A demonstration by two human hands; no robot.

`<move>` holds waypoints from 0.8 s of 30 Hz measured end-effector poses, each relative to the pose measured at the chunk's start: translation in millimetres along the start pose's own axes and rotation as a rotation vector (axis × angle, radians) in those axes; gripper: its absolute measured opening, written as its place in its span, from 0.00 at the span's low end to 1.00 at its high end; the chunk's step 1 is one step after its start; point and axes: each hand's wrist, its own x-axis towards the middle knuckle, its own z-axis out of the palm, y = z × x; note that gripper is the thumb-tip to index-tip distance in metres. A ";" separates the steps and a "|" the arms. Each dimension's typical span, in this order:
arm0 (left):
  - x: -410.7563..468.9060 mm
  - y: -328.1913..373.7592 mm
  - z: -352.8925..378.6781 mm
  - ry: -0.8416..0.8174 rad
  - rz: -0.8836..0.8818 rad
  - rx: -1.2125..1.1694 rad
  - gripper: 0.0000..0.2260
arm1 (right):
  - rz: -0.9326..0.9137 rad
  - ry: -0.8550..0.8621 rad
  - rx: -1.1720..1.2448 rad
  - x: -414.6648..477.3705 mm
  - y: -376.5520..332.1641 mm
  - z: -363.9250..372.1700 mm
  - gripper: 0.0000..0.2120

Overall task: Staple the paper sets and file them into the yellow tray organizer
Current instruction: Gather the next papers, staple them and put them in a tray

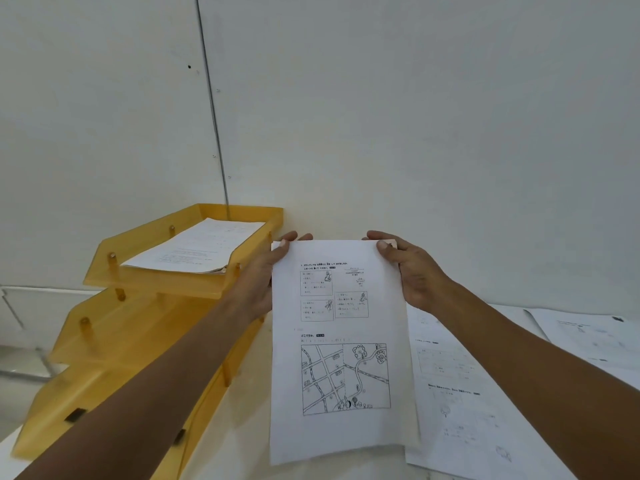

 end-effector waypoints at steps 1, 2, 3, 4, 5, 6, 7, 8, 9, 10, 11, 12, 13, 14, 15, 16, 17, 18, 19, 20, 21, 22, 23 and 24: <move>-1.3 -2.6 -2.4 -0.008 -0.021 -0.005 0.10 | 0.029 0.009 0.000 0.5 1.7 -2.4 0.14; -3.0 -5.7 -4.1 -0.011 -0.035 -0.004 0.10 | 0.059 0.018 -0.003 0.3 3.2 -5.0 0.13; -4.6 -11.0 -6.4 -0.003 -0.046 -0.003 0.10 | 0.088 0.026 -0.015 -0.3 6.5 -7.6 0.13; -6.2 -17.3 -8.2 0.012 -0.060 -0.008 0.09 | 0.116 0.032 -0.031 -1.5 10.2 -10.0 0.12; -7.4 -24.3 -9.8 0.034 -0.070 -0.012 0.09 | 0.141 0.035 -0.054 -3.0 14.6 -12.6 0.12; -9.6 -31.9 -11.4 0.066 -0.078 -0.008 0.08 | 0.166 0.043 -0.079 -5.2 20.1 -14.3 0.11; -11.4 -39.4 -12.6 0.095 -0.082 0.009 0.08 | 0.185 0.057 -0.106 -6.9 25.5 -16.1 0.10; -13.8 -46.8 -13.2 0.121 -0.084 0.039 0.08 | 0.198 0.075 -0.128 -8.8 31.2 -17.6 0.09; -16.2 -54.1 -14.0 0.146 -0.086 0.086 0.09 | 0.205 0.094 -0.145 -9.8 37.0 -19.4 0.09; -19.0 -60.2 -14.5 0.172 -0.088 0.137 0.09 | 0.208 0.104 -0.153 -11.2 41.3 -20.1 0.08; -20.3 -67.3 -17.0 0.204 -0.090 0.179 0.10 | 0.212 0.117 -0.154 -12.6 45.7 -22.3 0.08; -21.6 -71.5 -19.3 0.229 -0.090 0.202 0.11 | 0.218 0.125 -0.141 -14.3 48.0 -23.6 0.09; -21.4 -75.7 -22.5 0.249 -0.091 0.200 0.11 | 0.238 0.122 -0.125 -16.3 50.4 -26.3 0.12; -21.8 -78.2 -24.5 0.264 -0.097 0.183 0.11 | 0.276 0.096 -0.114 -19.6 52.7 -29.6 0.14; -20.7 -80.4 -27.4 0.279 -0.098 0.162 0.10 | 0.328 0.045 -0.126 -24.3 54.4 -32.8 0.17; -19.6 -81.3 -28.9 0.295 -0.099 0.138 0.09 | 0.382 -0.017 -0.158 -29.5 56.4 -35.5 0.18; -18.3 -82.2 -30.7 0.310 -0.099 0.120 0.09 | 0.421 -0.073 -0.212 -34.0 60.4 -38.1 0.18; -17.1 -82.0 -31.4 0.316 -0.099 0.100 0.09 | 0.435 -0.107 -0.271 -37.8 65.2 -39.5 0.19; -15.7 -81.9 -32.0 0.315 -0.098 0.092 0.09 | 0.424 -0.116 -0.319 -39.9 70.0 -39.8 0.18; -14.7 -80.7 -31.2 0.308 -0.096 0.112 0.10 | 0.402 -0.102 -0.340 -40.3 73.1 -38.7 0.17; -13.0 -80.2 -31.3 0.311 -0.082 0.194 0.11 | 0.380 -0.081 -0.348 -38.9 74.5 -38.4 0.16; -11.8 -77.6 -30.7 0.312 -0.045 0.346 0.12 | 0.360 -0.073 -0.364 -37.2 72.6 -36.9 0.16; -9.6 -74.4 -32.2 0.304 0.032 0.565 0.14 | 0.346 -0.077 -0.395 -34.3 68.3 -36.0 0.15; -8.1 -68.9 -32.2 0.262 0.144 0.804 0.16 | 0.339 -0.096 -0.433 -31.2 62.1 -35.3 0.14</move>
